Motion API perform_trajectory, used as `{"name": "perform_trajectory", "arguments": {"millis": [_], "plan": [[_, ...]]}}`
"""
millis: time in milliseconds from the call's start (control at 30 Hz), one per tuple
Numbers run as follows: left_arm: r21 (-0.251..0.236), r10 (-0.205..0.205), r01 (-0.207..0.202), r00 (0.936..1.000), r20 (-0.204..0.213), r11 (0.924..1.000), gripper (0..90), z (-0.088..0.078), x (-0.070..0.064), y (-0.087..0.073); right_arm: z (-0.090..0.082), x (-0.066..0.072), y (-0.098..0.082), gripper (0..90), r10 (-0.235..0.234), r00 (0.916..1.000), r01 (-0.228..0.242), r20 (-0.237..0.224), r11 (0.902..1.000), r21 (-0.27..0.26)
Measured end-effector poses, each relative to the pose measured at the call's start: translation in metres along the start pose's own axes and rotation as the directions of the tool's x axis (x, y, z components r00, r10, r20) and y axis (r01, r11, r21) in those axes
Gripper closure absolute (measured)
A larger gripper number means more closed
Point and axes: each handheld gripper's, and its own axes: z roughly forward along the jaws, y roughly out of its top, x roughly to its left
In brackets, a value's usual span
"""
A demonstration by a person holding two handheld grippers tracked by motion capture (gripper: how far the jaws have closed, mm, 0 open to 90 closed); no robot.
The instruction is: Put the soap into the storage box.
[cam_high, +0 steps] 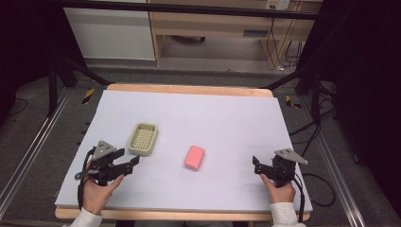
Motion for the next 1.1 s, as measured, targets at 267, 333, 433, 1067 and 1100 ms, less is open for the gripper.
{"name": "perform_trajectory", "arguments": {"millis": [267, 333, 433, 1067, 1100], "plan": [[0.001, 0.035, -0.035, 0.9989, 0.03, 0.9994, 34.4, 0.015, -0.019, 0.02, 0.0, 0.002, 0.0, 6.6, -0.004, 1.0, 0.004, -0.007, 0.9999, 0.012], [0.004, 0.047, -0.047, 0.998, 0.042, 0.9989, 34.4, 0.021, -0.027, 0.026, 0.0, 0.003, -0.001, 6.8, -0.005, 1.0, 0.005, -0.008, 0.9999, 0.015], [0.013, 0.065, -0.066, 0.9967, 0.048, 0.9978, 34.4, 0.029, -0.036, 0.032, 0.001, 0.003, -0.001, 6.9, -0.005, 0.9999, 0.005, -0.015, 0.9998, 0.018], [0.085, 0.136, -0.144, 0.9863, 0.094, 0.986, 36.1, 0.074, -0.088, 0.058, 0.002, 0.006, 0.0, 7.3, -0.012, 0.9996, 0.013, -0.026, 0.9994, 0.034], [0.085, 0.136, -0.144, 0.9863, 0.094, 0.986, 36.1, 0.074, -0.088, 0.058, 0.002, 0.006, 0.0, 7.3, -0.012, 0.9996, 0.013, -0.026, 0.9994, 0.034]]}}
